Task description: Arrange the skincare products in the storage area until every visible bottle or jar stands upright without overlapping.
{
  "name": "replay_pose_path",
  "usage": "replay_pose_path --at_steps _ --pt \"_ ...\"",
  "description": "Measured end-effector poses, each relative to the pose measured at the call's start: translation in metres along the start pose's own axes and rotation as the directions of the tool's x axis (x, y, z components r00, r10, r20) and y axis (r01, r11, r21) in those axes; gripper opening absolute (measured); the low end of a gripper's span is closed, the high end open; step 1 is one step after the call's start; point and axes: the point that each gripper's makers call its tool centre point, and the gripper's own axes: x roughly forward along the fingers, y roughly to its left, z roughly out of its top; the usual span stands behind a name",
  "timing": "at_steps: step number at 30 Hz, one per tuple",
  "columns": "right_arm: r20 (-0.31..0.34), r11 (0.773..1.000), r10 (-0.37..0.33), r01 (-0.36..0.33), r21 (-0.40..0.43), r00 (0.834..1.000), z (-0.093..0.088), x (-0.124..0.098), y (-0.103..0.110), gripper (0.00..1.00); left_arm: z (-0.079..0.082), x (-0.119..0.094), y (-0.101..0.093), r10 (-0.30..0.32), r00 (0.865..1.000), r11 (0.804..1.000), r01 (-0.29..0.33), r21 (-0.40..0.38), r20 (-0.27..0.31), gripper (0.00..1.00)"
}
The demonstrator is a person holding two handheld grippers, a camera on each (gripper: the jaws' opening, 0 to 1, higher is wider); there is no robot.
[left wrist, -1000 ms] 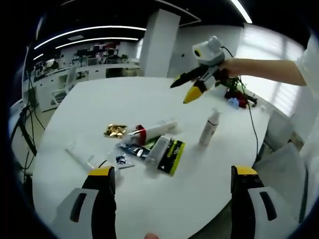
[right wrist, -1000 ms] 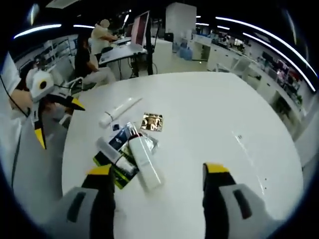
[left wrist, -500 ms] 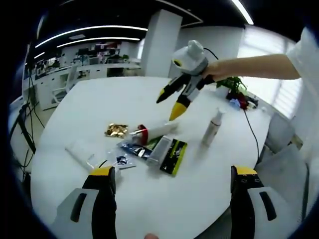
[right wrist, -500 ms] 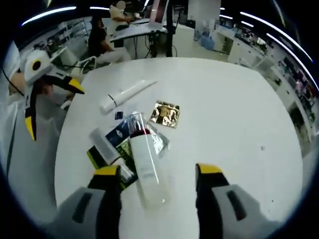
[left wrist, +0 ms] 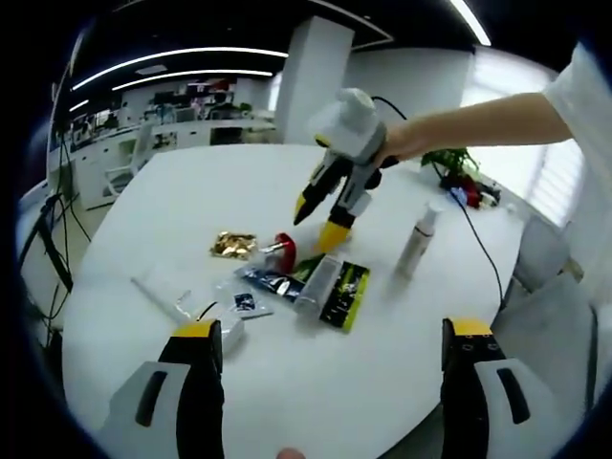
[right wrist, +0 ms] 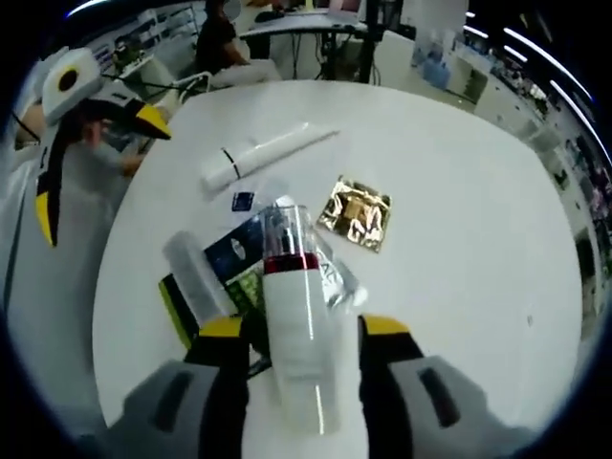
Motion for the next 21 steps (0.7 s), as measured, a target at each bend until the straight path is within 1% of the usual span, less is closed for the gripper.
replay_pose_path --at_steps 5,7,9,12,14,16,21 --pt "-0.007 1.000 0.012 -0.012 -0.003 1.000 0.006 0.009 0.002 0.37 0.000 0.001 0.001 0.000 1.000 1.000 0.000 -0.004 0.003 0.93" --pt "-0.018 1.000 0.010 -0.011 -0.009 1.000 0.006 0.012 0.001 0.36 0.001 0.001 0.002 0.001 1.000 1.000 -0.001 -0.004 0.005 0.93" --pt "-0.031 1.000 0.013 -0.012 0.011 0.999 0.005 0.015 0.001 0.34 0.000 0.001 0.002 0.000 1.000 1.000 0.000 -0.005 0.003 0.93" --pt "-0.027 0.999 0.032 -0.032 0.011 0.999 0.007 0.018 0.003 0.30 0.000 0.000 0.002 0.000 1.000 1.000 0.000 -0.004 0.003 0.92" --pt "-0.033 0.999 0.034 -0.034 0.011 0.999 0.007 0.021 0.003 0.30 0.000 -0.001 0.003 0.003 1.000 1.000 -0.003 -0.005 0.004 0.92" --pt "-0.044 0.999 0.035 -0.035 -0.002 0.998 0.007 0.023 0.004 0.31 0.000 -0.002 0.004 0.007 1.000 1.000 -0.007 -0.005 0.003 0.92" --pt "-0.080 0.997 0.020 -0.026 -0.075 0.997 0.007 0.027 0.005 0.30 -0.002 -0.003 0.004 0.009 1.000 1.000 -0.009 -0.004 -0.001 0.92"
